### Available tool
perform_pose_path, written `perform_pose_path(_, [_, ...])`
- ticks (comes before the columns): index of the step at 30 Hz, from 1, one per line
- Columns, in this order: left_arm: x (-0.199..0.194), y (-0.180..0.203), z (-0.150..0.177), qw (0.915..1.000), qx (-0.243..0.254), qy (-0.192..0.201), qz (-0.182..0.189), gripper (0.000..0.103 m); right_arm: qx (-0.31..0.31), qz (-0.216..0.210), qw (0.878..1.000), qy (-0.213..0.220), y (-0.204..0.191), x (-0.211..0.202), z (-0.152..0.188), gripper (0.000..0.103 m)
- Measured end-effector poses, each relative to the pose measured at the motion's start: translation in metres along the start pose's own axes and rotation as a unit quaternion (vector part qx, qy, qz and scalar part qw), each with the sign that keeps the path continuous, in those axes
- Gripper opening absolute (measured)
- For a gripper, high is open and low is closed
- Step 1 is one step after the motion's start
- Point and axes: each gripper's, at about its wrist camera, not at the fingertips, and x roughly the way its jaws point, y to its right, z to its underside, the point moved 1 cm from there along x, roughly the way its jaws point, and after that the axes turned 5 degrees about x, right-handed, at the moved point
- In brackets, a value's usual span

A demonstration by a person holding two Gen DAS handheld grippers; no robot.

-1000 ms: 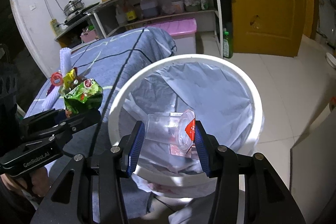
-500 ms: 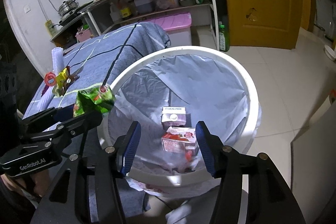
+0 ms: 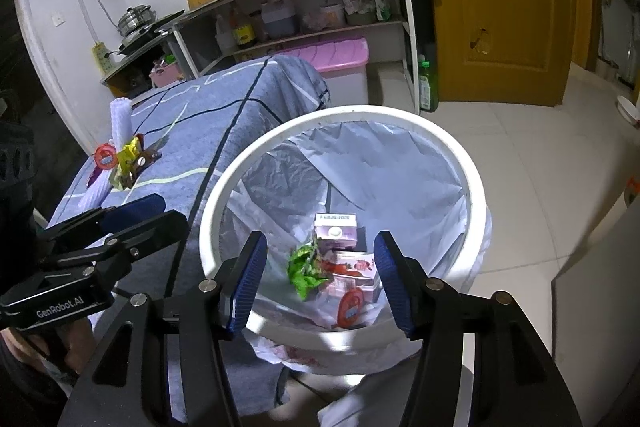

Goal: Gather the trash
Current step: 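Move both tools back to the remaining trash pile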

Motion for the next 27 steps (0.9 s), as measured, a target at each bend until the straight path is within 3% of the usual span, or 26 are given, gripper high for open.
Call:
perform_pose_path(12, [-0.038,-0.014,0.004,0.9976,-0.012,0.034,-0.06,0.058,-0.027,-0.025,0.999,0.01,-0.029,-0.009,0.001,0.057])
perform_pose_path(27, [-0.074,-0.057,0.022,0.9883,-0.053,0.053,-0.133,0.058,-0.084,-0.071,0.994,0.0,-0.092,0.0,0.003,0.057])
